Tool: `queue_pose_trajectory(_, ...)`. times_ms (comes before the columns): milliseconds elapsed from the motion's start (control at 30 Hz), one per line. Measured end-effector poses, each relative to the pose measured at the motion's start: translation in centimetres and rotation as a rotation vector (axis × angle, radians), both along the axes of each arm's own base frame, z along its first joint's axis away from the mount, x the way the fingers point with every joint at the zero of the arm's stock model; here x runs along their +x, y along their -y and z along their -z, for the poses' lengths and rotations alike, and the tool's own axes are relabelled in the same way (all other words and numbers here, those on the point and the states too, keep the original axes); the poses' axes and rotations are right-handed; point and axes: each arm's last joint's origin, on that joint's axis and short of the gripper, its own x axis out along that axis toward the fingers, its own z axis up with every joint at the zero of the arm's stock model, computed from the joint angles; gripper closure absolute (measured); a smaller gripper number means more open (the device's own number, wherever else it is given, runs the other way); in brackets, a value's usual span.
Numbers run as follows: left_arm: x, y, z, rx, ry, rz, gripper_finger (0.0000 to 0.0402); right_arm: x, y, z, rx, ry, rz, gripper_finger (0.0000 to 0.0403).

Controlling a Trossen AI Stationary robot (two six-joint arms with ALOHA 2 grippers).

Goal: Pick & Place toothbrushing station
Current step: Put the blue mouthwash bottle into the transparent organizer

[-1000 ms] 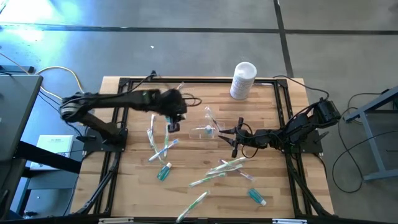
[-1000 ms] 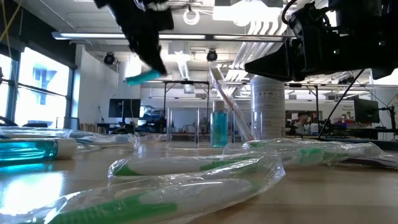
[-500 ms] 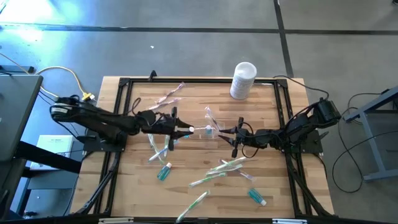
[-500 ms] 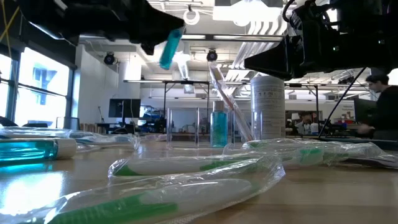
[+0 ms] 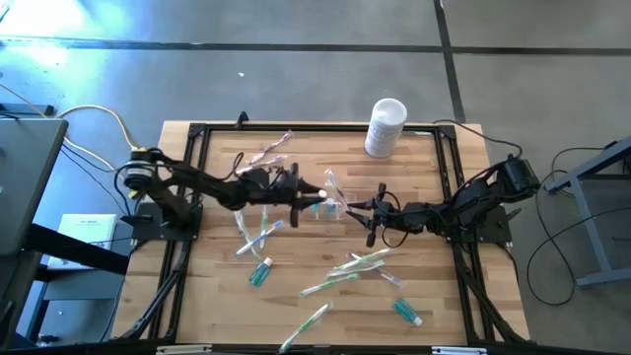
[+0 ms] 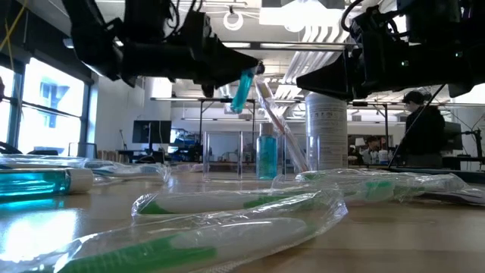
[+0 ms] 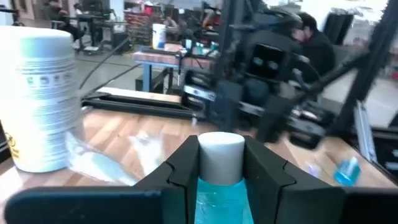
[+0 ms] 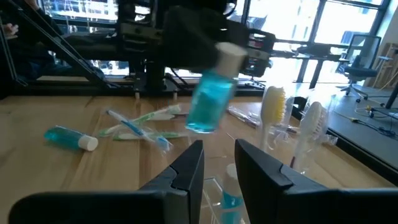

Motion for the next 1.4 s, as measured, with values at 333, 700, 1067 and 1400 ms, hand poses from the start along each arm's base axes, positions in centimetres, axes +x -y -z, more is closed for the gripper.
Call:
queue_pose_trajectory(333, 2.0, -1.1, 1.3, 0.001, -0.022, 0.018, 0.0317, 0.0, 0.0, 0.0, 0.000, 0.001, 0.000, 0.0320)
queue_pose_trajectory(700, 3.6, -1.5, 2.7, 0.044, -0.055, 0.007, 0.0317, 0.0, 0.0, 0.0, 0.000, 0.002, 0.000, 0.0320)
queue_pose_trajectory(1067, 3.8, -2.2, 4.7, -0.002, -0.119, -0.007, 0.0317, 0.0, 0.0, 0.0, 0.000, 0.001, 0.000, 0.0320)
queue_pose_trajectory(1400, 3.8, -2.2, 4.9, -0.005, -0.140, -0.007, 0.0277, 0.0, 0.0, 0.0, 0.000, 0.001, 0.000, 0.0320)
